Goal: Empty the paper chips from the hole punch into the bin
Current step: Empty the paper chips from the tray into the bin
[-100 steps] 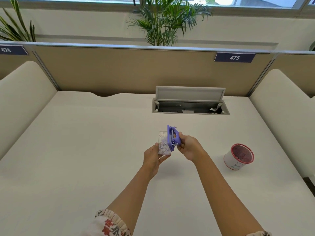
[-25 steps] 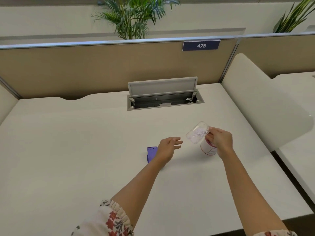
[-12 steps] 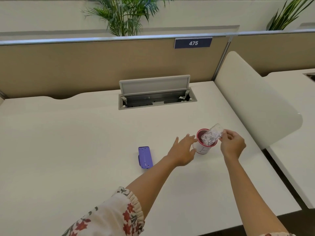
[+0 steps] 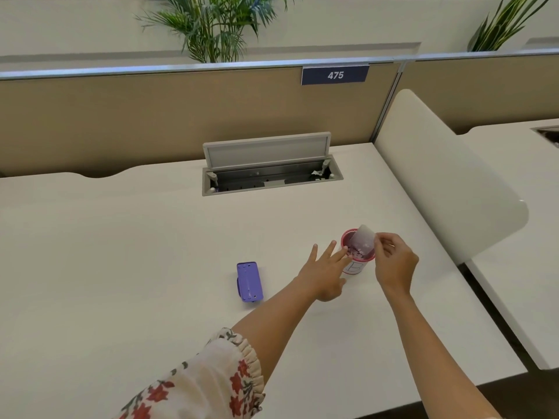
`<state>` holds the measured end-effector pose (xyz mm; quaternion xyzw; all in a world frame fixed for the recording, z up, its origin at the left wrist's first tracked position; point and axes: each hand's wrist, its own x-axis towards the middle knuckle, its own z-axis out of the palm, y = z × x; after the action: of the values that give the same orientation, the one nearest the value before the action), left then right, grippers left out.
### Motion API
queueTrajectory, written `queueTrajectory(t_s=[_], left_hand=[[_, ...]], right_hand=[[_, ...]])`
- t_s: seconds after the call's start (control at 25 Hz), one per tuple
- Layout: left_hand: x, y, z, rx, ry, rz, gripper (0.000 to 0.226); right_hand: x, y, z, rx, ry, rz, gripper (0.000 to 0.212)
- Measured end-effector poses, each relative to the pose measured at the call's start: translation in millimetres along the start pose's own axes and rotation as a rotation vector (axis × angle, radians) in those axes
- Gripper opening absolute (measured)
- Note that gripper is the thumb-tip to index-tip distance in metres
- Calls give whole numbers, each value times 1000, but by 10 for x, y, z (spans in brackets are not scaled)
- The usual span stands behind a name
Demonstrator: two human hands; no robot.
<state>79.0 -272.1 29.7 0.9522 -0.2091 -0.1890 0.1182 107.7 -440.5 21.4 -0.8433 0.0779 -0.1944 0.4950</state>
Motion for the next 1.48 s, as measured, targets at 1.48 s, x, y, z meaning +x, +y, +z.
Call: queueTrajectory(t_s=[1.48], left_hand=[[49,52,-57,173,-34,-58,62]], right_hand=[[-308,173,-33,-177,15,-236,13]])
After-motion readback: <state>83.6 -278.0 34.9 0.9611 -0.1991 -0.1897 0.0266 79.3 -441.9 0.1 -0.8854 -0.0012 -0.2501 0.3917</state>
